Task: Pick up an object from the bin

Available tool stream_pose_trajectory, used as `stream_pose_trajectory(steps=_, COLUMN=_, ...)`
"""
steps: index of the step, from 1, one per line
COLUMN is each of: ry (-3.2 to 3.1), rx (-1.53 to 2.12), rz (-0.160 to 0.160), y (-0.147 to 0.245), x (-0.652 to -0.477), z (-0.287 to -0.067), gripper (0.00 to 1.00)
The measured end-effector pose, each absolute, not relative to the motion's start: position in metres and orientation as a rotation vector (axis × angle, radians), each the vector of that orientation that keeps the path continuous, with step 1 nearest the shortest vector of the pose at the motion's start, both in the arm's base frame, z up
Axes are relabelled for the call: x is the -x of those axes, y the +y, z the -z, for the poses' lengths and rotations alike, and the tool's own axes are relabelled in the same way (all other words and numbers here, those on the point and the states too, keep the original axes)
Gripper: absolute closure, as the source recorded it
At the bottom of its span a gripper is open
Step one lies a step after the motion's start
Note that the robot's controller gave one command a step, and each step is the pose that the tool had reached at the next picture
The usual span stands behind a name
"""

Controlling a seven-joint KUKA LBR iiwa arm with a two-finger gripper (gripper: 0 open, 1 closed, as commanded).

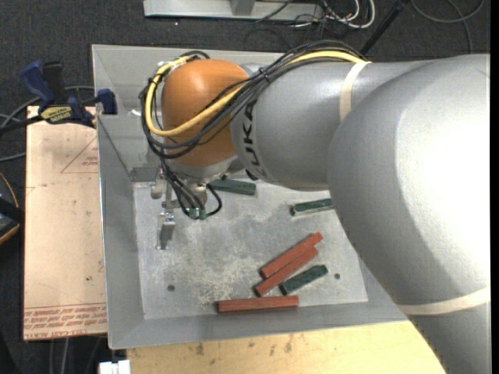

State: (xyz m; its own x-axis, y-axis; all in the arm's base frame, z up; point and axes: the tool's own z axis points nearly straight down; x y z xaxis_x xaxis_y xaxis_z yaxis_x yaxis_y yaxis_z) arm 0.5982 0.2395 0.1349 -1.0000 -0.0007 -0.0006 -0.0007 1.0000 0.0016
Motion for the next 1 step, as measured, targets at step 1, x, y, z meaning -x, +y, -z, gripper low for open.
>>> stream_pose_trajectory(steps=1, ry=3.145, rx=-0.090, rz=-0.004, y=0.2211, x=-0.6128, z=-0.1498, gripper=0.00)
